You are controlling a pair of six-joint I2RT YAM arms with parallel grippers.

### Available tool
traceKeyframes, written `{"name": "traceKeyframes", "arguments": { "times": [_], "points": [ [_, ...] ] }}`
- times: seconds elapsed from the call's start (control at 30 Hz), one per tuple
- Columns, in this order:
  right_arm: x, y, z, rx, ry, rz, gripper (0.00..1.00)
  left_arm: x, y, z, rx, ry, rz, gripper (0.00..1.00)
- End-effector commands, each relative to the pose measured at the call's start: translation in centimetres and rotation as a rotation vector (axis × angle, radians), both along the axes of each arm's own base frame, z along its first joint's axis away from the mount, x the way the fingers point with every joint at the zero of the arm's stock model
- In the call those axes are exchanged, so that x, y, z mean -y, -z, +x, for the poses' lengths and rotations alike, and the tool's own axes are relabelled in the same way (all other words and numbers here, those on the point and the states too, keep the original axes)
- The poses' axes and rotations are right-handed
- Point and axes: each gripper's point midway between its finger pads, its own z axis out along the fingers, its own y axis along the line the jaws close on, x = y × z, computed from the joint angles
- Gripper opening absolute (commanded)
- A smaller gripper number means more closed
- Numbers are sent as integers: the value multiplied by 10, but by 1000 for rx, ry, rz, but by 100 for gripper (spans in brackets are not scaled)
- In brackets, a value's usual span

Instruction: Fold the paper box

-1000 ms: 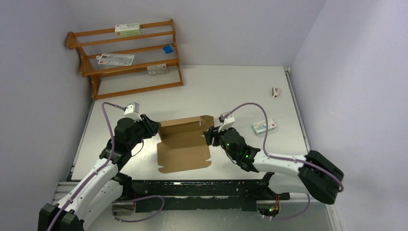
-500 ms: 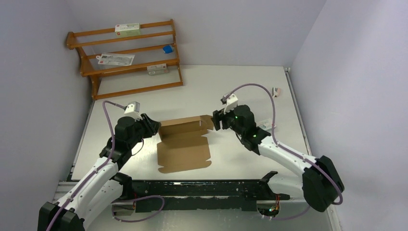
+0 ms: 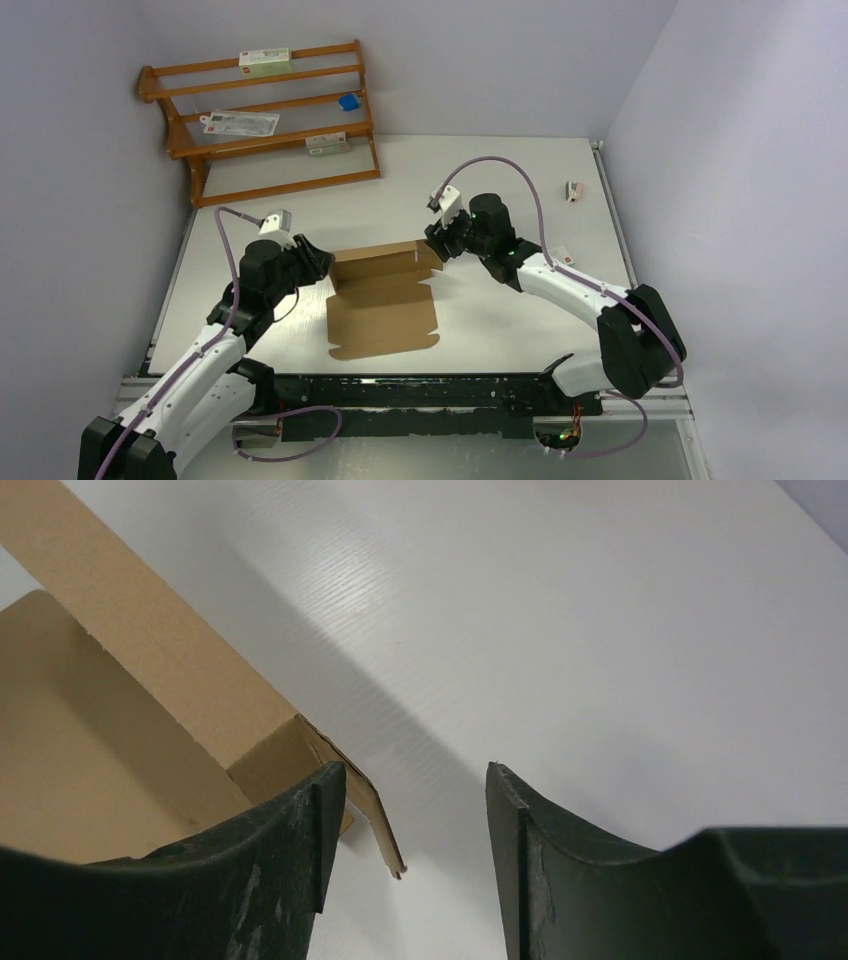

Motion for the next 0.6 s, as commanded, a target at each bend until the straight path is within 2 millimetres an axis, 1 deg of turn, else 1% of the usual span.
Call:
{"name": "traceKeyframes", "arguments": {
  "times": [0.0,0.13,0.27,0.37,0.4,0.47,0.5,0.57],
  "points": [
    [-13,9,-7,-25,-143,-42,56,-2,-8,2,9,1,20,37],
    [-15,21,-11,-58,-166,-49,50,-2,-8,2,8,1,19,37],
    [-11,31,-10,-76,-142,-73,45,-2,-10,2,14,2,16,37],
    [-14,34,-12,-99,-146,-63,40,-1,-11,2,14,7,12,37],
    [-15,35,-14,-106,-151,-53,37,0,-11,2,13,9,10,36],
    [-19,34,-17,-110,-152,-25,25,1,-13,2,18,13,3,36],
    [-19,36,-20,-113,-148,-17,23,1,-13,2,20,15,0,36],
    [-21,38,-23,-117,-133,0,21,2,-14,2,21,16,-4,36]
  ]
}}
